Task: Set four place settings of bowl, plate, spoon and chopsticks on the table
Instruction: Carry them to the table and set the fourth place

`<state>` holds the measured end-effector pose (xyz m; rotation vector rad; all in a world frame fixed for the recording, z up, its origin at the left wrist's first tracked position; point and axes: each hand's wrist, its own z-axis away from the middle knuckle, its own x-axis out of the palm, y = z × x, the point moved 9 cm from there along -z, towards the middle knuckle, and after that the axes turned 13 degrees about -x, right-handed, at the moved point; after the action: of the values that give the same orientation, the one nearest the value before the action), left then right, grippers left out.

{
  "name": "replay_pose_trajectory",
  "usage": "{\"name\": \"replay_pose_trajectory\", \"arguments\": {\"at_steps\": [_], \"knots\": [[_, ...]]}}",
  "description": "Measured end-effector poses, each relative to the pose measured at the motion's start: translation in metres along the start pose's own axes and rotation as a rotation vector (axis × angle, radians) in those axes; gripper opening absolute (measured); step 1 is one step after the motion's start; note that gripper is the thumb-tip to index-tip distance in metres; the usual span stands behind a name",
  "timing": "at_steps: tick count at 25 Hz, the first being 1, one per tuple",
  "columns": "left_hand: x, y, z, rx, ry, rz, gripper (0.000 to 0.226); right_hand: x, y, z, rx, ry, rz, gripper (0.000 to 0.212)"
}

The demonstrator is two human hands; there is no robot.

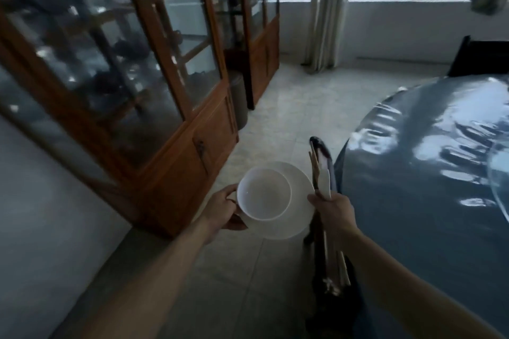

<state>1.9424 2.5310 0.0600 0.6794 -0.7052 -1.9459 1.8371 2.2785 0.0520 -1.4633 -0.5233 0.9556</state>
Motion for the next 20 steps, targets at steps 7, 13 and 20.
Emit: {"name": "replay_pose_trajectory", "arguments": {"at_steps": [7,13,20], "knots": [[0.111,0.102,-0.082,0.069,-0.184,-0.257,0.06,-0.091,0.025,-0.064,0.088,0.284,-0.007,0.023],[0.224,0.153,-0.127,0.12,-0.404,-0.438,0.054,-0.16,0.063,-0.078,0.199,0.551,-0.014,0.016],[0.347,0.183,-0.173,0.176,-0.688,-0.714,0.058,-0.203,0.099,-0.062,0.375,0.948,-0.064,0.014]]}}
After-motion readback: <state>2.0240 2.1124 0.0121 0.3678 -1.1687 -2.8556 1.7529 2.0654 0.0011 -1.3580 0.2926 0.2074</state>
